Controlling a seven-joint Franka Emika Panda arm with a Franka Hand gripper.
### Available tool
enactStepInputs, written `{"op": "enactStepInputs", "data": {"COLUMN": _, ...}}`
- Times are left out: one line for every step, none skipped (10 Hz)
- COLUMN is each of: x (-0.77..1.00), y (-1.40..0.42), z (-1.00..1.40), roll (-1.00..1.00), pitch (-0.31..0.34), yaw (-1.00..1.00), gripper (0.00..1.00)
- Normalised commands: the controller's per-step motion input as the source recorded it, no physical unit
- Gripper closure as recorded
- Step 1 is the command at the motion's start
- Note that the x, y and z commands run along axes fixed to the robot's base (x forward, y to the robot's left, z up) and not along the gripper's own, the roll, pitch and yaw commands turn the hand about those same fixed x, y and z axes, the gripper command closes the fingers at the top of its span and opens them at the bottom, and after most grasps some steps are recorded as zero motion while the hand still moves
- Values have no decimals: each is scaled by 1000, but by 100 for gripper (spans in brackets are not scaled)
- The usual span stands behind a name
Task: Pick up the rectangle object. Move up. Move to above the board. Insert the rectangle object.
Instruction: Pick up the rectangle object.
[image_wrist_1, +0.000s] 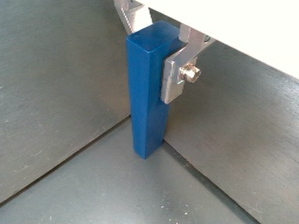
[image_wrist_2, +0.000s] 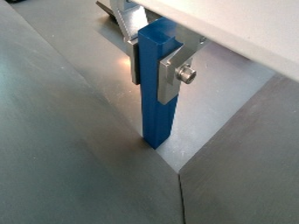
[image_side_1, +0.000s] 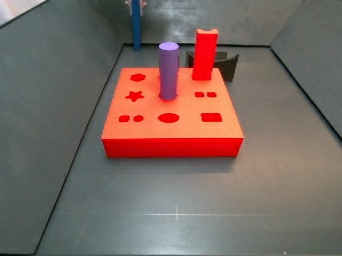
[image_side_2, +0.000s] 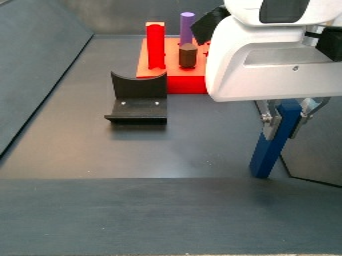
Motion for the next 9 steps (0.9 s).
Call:
{"op": "enactStepInputs", "data": {"x": 0, "y": 0, "z": 0, "roll": 0, "pitch": 0, "yaw": 0, "gripper": 100}}
{"op": "enactStepInputs", "data": {"x": 0, "y": 0, "z": 0, "roll": 0, "pitch": 0, "yaw": 0, "gripper": 100}}
{"op": "enactStepInputs", "data": {"x": 0, "y": 0, "z": 0, "roll": 0, "pitch": 0, "yaw": 0, "gripper": 100}}
{"op": "enactStepInputs", "data": {"x": 0, "y": 0, "z": 0, "roll": 0, "pitch": 0, "yaw": 0, "gripper": 100}}
{"op": "enactStepInputs", "data": {"x": 0, "y": 0, "z": 0, "roll": 0, "pitch": 0, "yaw": 0, "gripper": 100}}
{"op": "enactStepInputs", "data": {"x": 0, "y": 0, "z": 0, "roll": 0, "pitch": 0, "yaw": 0, "gripper": 100}}
{"op": "enactStepInputs", "data": {"x": 0, "y": 0, "z": 0, "roll": 0, "pitch": 0, "yaw": 0, "gripper": 100}}
{"op": "enactStepInputs", "data": {"x": 0, "y": 0, "z": 0, "roll": 0, "pitch": 0, "yaw": 0, "gripper": 100}}
{"op": "enactStepInputs", "data": {"x": 0, "y": 0, "z": 0, "roll": 0, "pitch": 0, "yaw": 0, "gripper": 100}}
